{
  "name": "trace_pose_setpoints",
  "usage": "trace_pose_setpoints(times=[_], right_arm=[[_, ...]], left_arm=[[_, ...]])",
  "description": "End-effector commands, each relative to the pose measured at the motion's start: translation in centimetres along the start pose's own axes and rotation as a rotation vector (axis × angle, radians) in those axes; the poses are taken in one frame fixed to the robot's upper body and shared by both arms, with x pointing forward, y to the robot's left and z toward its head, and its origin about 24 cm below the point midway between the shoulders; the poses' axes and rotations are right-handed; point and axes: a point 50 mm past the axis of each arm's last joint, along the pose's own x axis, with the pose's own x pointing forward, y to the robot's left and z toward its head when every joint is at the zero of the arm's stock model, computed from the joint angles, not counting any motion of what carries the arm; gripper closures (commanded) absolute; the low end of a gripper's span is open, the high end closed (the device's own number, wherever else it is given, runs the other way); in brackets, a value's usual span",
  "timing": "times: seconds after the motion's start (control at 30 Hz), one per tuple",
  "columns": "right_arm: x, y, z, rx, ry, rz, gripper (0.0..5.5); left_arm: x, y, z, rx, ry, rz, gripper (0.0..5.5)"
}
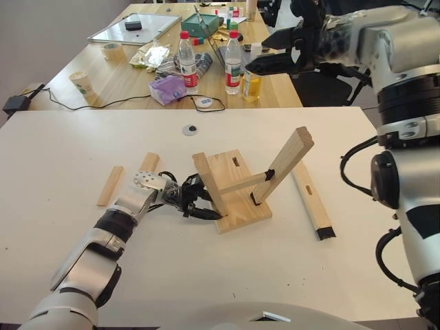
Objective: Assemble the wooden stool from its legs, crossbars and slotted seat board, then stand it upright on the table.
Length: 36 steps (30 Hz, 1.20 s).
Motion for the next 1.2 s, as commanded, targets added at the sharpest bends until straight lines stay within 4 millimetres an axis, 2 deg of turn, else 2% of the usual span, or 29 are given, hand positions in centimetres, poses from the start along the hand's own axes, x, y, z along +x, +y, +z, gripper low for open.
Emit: trace_pose_setpoints(times=[0.03, 0.13, 0.2, 0.3, 0.37, 0.47, 0.5, 0.57, 0.6, 0.67, 0.73, 0.83, 0.9, 0.97, 1.03, 1.13, 1.2], right_arm=[[-1.9, -1.0, -0.2, 0.103, -0.137, -0.101, 0.94], [-3.0, -1.1, -1.2, 0.128, -0.169, -0.143, 0.94], [-4.3, -1.2, -2.2, 0.142, -0.188, -0.185, 0.94], [-6.9, -1.1, -3.3, 0.128, -0.287, -0.267, 0.94], [-8.9, -0.4, -3.7, 0.099, -0.414, -0.326, 0.94], [-12.4, 3.3, -4.3, 0.047, -0.604, -0.302, 0.94], [-13.0, 4.9, -4.8, 0.003, -0.62, -0.302, 0.94], [-13.1, 6.9, -5.9, -0.046, -0.612, -0.345, 0.94], [-12.8, 7.4, -6.5, -0.048, -0.608, -0.388, 1.12], [-12.0, 8.1, -7.3, -0.057, -0.596, -0.436, 1.48], [-10.9, 8.8, -8.0, -0.074, -0.56, -0.435, 1.91], [-9.4, 9.2, -8.7, -0.088, -0.516, -0.407, 2.42], [-9.1, 9.2, -7.4, -0.106, -0.558, -0.367, 2.87], [-9.6, 8.9, -4.5, -0.128, -0.661, -0.342, 3.24], [-9.9, 8.9, -2.4, -0.155, -0.706, -0.328, 3.55], [-9.0, 8.8, -2.2, -0.161, -0.652, -0.33, 4.01], [-7.9, 8.7, -3.8, -0.124, -0.549, -0.306, 4.35]], left_arm=[[-1.6, 1.3, 2.0, 0.022, -0.002, 0.024, 1.79], [-2.8, 1.4, 2.7, 0.05, 0.004, 0.015, 1.33], [-4.4, 1.4, 2.6, 0.066, 0.034, 0.035, 0.99], [-6.8, 1.1, 2.3, 0.059, 0.048, 0.083, 0.99], [-8.3, 0.6, 2.6, 0.063, 0.014, 0.119, 0.99], [-11.7, -0.4, 5.6, 0.132, -0.191, 0.273, 0.99], [-12.8, -1.1, 7.4, 0.162, -0.306, 0.325, 0.99], [-14.1, -2.5, 11.0, 0.217, -0.514, 0.397, 0.99], [-14.2, -3.3, 13.1, 0.248, -0.634, 0.444, 0.95], [-13.5, -4.6, 15.7, 0.287, -0.753, 0.486, 1.16], [-11.5, -6.3, 16.5, 0.321, -0.753, 0.437, 1.51], [-9.1, -8.5, 16.0, 0.323, -0.712, 0.31, 1.98], [-8.9, -9.6, 17.1, 0.337, -0.758, 0.231, 2.37], [-9.8, -10.6, 19.4, 0.382, -0.839, 0.189, 2.71], [-10.2, -11.1, 20.8, 0.409, -0.873, 0.183, 2.98], [-9.4, -10.3, 20.1, 0.376, -0.821, 0.22, 3.37], [-7.9, -9.4, 18.3, 0.339, -0.717, 0.249, 3.66]])
